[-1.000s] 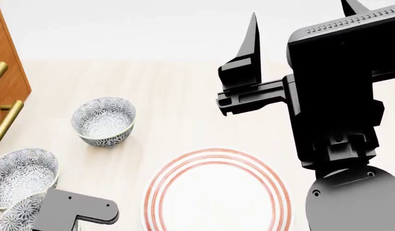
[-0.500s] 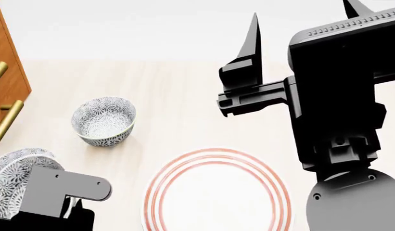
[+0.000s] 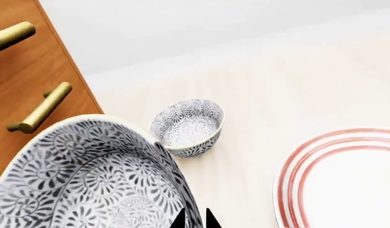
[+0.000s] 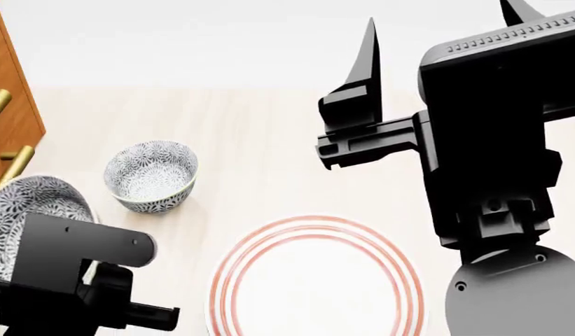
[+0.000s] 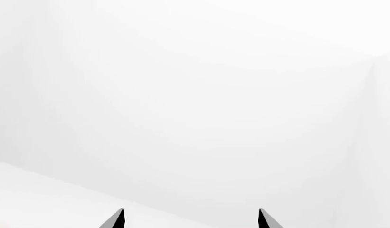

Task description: Put the bowl at the front on the plate.

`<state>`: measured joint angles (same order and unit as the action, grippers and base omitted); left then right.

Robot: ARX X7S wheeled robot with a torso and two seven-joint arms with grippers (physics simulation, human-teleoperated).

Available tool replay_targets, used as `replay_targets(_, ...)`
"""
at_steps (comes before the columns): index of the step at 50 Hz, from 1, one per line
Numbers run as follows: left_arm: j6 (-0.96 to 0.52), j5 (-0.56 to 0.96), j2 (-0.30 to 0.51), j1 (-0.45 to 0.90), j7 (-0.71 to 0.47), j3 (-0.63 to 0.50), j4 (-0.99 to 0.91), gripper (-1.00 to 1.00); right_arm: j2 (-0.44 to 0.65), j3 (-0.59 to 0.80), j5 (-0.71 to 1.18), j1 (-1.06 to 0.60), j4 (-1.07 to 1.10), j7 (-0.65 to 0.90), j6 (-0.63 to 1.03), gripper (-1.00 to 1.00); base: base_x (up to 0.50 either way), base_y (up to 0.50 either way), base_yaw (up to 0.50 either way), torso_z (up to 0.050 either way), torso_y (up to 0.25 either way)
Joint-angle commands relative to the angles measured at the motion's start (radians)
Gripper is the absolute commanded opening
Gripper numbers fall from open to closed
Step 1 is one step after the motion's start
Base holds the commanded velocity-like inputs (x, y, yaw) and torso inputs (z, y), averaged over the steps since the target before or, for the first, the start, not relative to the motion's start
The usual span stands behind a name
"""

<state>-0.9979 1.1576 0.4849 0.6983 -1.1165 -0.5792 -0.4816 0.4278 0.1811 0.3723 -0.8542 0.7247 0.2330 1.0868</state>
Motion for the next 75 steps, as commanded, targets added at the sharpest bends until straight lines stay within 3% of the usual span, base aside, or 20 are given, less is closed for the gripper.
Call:
replay_targets(1,0.016,-0.039,0.005,0.040,0.012,-0.002,-0.033,-1.00,0.002,0.003,0.001,0.000,-0.004,0.001,-0.007,1.00,0.00,0.00,0.00,0.000,0.000)
replay_targets(42,0.066,-0.110,-0.031,0.214,0.159,-0.026,0.020,-1.00,0.000,0.036,0.006,-0.041,-0.015,0.000,-0.020,1.00,0.00,0.00,0.00,0.000,0.000)
replay_targets(75,0.152,-0.236,-0.117,0.305,0.369,-0.156,0.153,-1.00,0.001,0.050,0.015,-0.067,-0.025,-0.006,-0.032,1.00,0.00,0.00,0.00,0.000,0.000)
